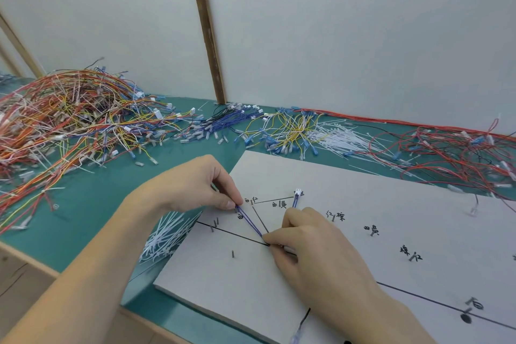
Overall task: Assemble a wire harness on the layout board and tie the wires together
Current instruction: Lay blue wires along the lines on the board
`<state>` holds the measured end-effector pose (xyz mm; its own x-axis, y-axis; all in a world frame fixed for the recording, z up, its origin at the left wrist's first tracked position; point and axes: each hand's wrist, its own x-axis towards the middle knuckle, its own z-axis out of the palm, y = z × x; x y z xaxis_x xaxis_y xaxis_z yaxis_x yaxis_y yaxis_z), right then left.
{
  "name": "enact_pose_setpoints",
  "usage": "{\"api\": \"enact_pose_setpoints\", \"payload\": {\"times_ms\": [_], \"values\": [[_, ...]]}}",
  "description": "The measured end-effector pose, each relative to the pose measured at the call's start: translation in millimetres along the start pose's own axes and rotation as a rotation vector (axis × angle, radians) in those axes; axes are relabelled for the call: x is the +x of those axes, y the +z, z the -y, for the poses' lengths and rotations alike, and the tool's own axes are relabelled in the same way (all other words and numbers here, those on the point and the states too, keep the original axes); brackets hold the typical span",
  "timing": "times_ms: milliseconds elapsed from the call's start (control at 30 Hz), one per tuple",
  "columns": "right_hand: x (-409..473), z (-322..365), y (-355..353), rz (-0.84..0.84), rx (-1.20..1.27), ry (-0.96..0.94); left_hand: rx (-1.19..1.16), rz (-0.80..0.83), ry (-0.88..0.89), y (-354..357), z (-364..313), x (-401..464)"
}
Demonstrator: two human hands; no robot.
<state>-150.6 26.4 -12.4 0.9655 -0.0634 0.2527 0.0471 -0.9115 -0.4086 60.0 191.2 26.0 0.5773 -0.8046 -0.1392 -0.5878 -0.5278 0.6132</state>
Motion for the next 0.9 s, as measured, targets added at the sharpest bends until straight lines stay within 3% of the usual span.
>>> {"api": "enact_pose_setpoints", "payload": {"times_ms": [333, 633, 900], "values": [[-0.5, 2.1, 1.3, 0.013, -0.011, 0.006, 0.100, -0.029, 0.003, 4.2, -3.1, 0.0], [1.6, 4.1, 0.8, 0.051, -0.040, 0.003, 0.325, 0.373, -0.139, -18.6, -36.9, 36.5], [4.5, -4.2, 2.0, 0.056, -0.024, -0.023, 0.484, 0.558, -0.197, -25.2, -54.1, 67.4]]}}
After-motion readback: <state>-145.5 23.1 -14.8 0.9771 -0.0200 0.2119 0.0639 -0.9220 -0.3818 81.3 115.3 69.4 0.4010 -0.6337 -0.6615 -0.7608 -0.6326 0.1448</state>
